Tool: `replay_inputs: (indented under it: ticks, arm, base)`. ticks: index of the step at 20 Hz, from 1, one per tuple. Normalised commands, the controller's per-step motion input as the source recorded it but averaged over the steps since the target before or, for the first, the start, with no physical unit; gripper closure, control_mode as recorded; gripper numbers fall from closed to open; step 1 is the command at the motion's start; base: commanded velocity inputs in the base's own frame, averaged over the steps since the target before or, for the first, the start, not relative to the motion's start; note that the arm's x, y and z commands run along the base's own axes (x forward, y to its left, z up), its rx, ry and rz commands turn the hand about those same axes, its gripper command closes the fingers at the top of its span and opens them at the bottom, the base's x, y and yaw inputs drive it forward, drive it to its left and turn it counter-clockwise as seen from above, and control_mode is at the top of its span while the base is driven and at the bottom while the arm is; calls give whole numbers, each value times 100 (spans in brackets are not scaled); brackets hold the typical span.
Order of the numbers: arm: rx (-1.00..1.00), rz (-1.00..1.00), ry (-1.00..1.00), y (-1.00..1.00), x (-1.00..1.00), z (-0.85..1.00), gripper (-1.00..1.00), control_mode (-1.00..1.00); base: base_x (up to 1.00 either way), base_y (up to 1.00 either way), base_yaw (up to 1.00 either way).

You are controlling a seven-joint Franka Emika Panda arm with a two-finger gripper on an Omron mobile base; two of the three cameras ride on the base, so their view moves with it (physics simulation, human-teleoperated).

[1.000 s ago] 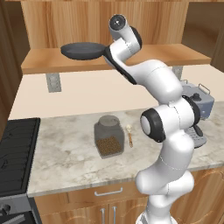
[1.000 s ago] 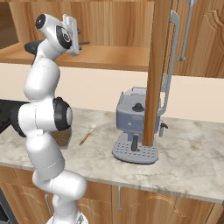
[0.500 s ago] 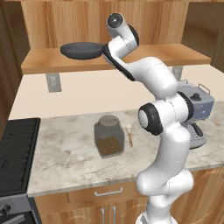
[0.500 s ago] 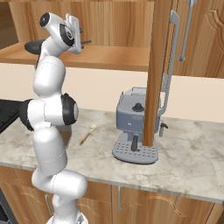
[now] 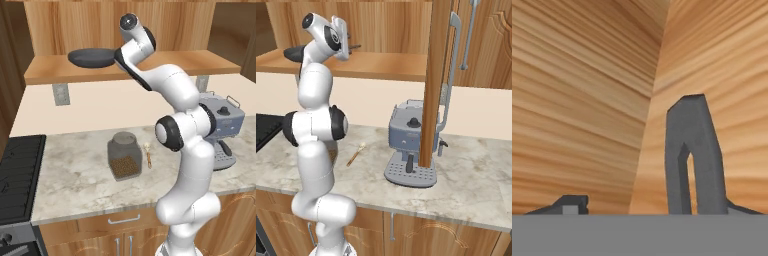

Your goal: Pick the pan from the cabinet and place it on the stove. Then turn on the stove burner for the pan.

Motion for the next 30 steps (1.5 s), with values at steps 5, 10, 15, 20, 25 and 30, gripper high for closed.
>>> replay_inputs:
  ticks: [5, 10, 15, 20, 25, 30]
  arm:
    - [0, 0, -4, 13, 18, -23, 100, -100]
    - [0, 0, -7, 14, 7, -17, 100, -100]
    - [0, -1, -15, 18, -10, -6, 100, -100]
    - [0, -8, -18, 3, -42, -7, 100, -100]
    - [4, -7, -13, -5, -52, 0, 100, -100]
    - [7, -10, -7, -4, -76, 0, 100, -100]
  base:
    - [0, 0, 0]
    - [0, 0, 0]
    - [0, 0, 0]
    - [0, 0, 0]
    - [0, 0, 0]
    - [0, 0, 0]
